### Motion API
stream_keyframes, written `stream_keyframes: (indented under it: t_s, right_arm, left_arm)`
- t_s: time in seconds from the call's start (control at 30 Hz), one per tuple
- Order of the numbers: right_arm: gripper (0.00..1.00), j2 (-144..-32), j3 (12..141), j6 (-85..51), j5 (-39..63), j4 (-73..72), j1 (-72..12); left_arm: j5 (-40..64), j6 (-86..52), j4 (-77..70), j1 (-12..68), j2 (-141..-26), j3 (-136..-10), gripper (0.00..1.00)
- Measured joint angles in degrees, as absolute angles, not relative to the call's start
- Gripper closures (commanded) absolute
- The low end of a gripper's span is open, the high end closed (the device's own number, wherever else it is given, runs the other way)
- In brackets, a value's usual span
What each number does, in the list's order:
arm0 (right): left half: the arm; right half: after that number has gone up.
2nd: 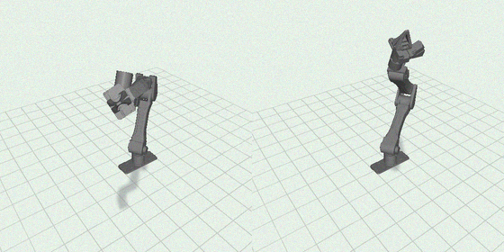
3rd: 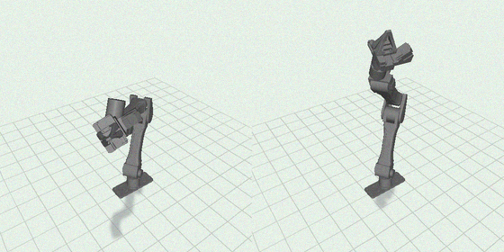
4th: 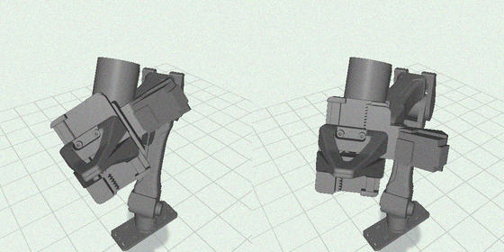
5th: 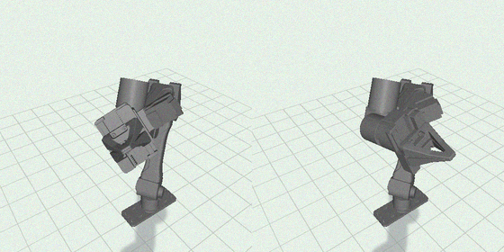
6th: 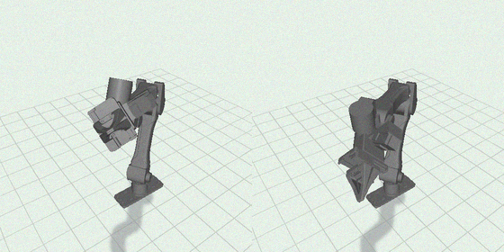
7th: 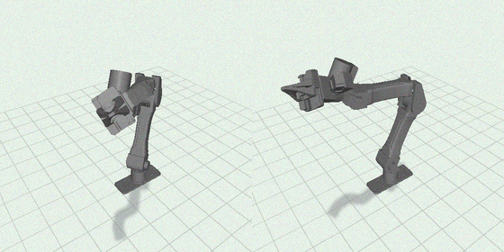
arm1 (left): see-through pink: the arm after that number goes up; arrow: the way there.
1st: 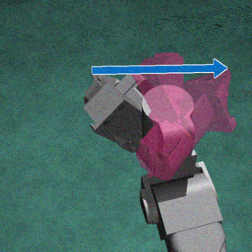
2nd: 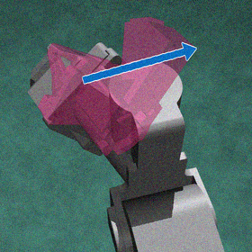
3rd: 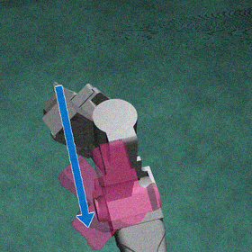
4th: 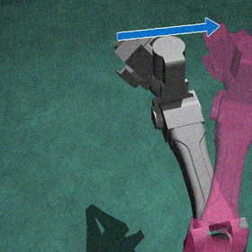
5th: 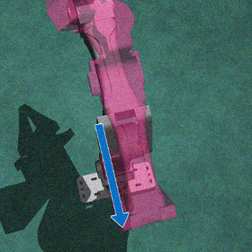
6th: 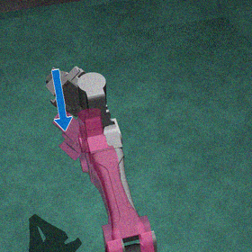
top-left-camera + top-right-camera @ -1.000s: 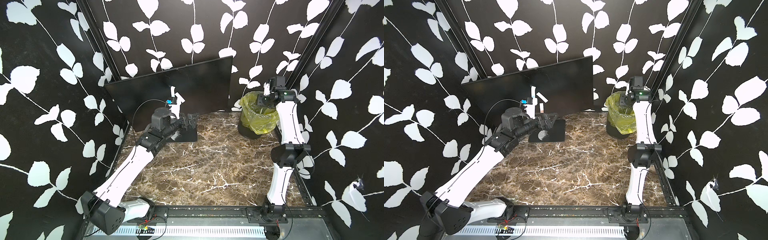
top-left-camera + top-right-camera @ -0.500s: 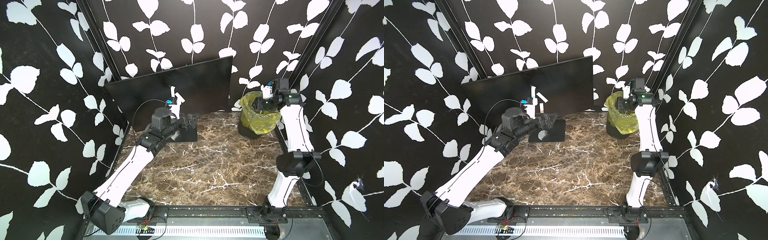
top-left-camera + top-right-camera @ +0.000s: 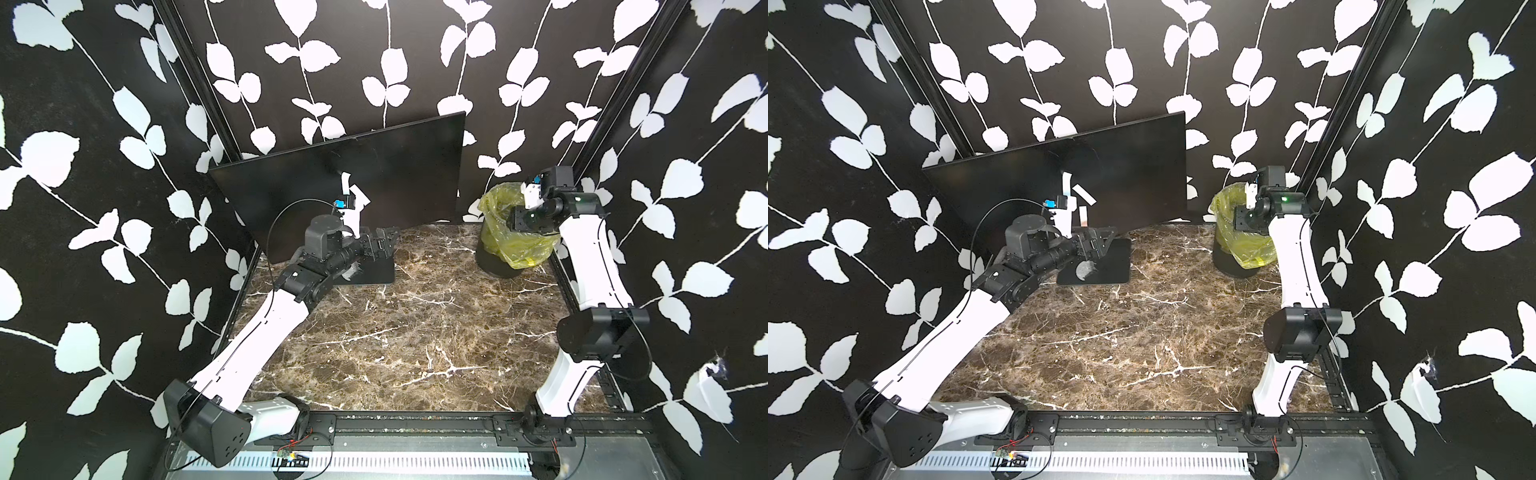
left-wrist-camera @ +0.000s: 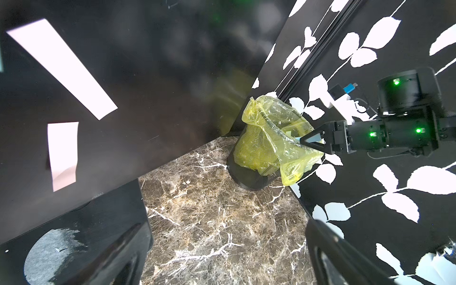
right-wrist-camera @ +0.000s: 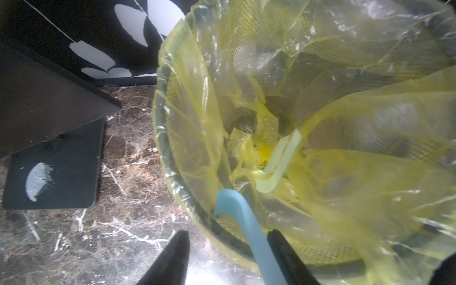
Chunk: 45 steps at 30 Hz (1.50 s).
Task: Remove the sticky note from the monitor
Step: Place the sticky note in the trash bin, then tear off the sticky note from the monitor.
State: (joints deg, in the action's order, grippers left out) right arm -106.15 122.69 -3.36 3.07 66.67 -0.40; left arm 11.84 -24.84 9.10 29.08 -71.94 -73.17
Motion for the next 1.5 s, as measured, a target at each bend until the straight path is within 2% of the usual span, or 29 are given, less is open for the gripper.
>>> stream_keyframes:
  t_s: [0.6,1.07,1.27,1.5]
  right_arm:
    - [0.46,-103.8,119.9,0.6,-4.7,68.5,-0.4]
    - [0.46,-102.4,119.7,0.8,0.4,68.1,-0.4]
    - [0.46,-102.8,124.0,0.4,2.9,66.8,-0.5]
    - [0.47,-102.7,125.5,-2.4,8.2,60.5,-6.1]
  left_arm:
    - [12.6,-24.7,9.6,29.1,-74.0,-75.1,0.01]
    - [12.9,-24.4,10.1,29.1,-74.8,-76.1,0.01]
    - [12.8,-24.4,10.1,29.1,-74.8,-76.1,0.01]
    - [12.3,-23.7,10.6,29.0,-74.6,-76.1,0.01]
